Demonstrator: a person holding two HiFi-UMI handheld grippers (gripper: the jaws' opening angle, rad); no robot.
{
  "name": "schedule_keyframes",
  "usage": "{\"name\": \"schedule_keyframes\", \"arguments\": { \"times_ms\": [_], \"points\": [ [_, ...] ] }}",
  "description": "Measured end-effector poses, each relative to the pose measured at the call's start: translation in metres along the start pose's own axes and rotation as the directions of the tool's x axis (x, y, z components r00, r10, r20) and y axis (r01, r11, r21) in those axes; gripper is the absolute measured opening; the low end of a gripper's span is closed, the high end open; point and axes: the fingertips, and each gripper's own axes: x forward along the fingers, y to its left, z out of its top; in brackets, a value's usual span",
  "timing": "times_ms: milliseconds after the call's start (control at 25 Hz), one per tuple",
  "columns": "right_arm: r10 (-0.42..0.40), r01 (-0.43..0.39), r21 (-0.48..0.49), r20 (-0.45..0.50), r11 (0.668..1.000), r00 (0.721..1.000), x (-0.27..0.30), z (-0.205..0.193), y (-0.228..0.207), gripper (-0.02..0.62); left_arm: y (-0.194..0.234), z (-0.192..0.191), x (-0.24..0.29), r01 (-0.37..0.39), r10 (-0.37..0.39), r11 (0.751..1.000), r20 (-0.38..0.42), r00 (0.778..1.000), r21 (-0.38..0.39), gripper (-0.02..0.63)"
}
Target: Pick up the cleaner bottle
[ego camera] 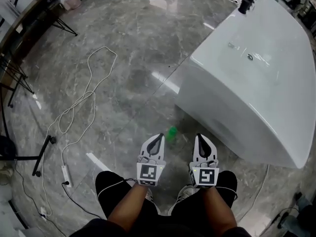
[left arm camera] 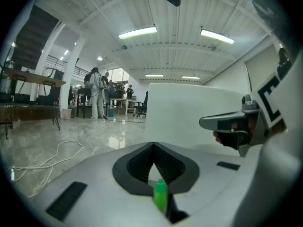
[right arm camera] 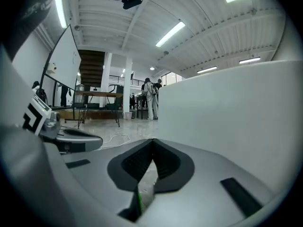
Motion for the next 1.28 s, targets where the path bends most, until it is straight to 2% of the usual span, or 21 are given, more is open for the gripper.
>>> {"name": "schedule_keyframes", "arguments": {
  "times_ms": [200,400,600,760,920,1080,1280],
  "points": [
    [-0.007,0.003,0.102,0.04,0.995,0.999,0.016,-0.026,-0.015,0.015,-0.007,-0.025,0.008,0.006,-0.007,1.0,0.031,0.999,0.011,0.005],
    [-0.006,0.003,0.051,0.047,0.999,0.999,0.017,-0.035,-0.014,0.015,-0.002,-0.048,0.015,-0.038,0.037,0.998,0.029,0.999,0.051,0.006],
    [-0.022,0.017,0.101,0.051,0.995,0.998,0.015,-0.037,-0.023,0.015,-0.014,-0.09,0.023,0.017,-0.013,0.996,-0.043,0.999,0.086,0.009],
    [-0.043,0.033,0.146,0.065,0.989,0.997,0.012,-0.036,-0.033,0.016,-0.022,-0.122,0.032,0.039,-0.028,0.994,-0.11,0.994,0.103,0.143],
    [-0.055,0.045,0.143,0.068,0.989,0.996,0.008,-0.034,-0.033,0.016,-0.03,-0.156,0.047,0.098,-0.077,0.989,-0.174,0.982,0.114,0.277],
    [-0.052,0.042,0.122,0.072,0.992,0.996,0.003,-0.029,-0.028,0.016,-0.033,-0.188,0.063,0.151,-0.113,0.979,-0.252,0.961,0.134,0.298],
    [-0.094,0.079,0.172,0.082,0.982,0.992,-0.003,-0.027,-0.041,0.015,-0.025,-0.218,0.093,0.147,-0.095,0.977,-0.303,0.948,0.156,0.304]
  ]
}}
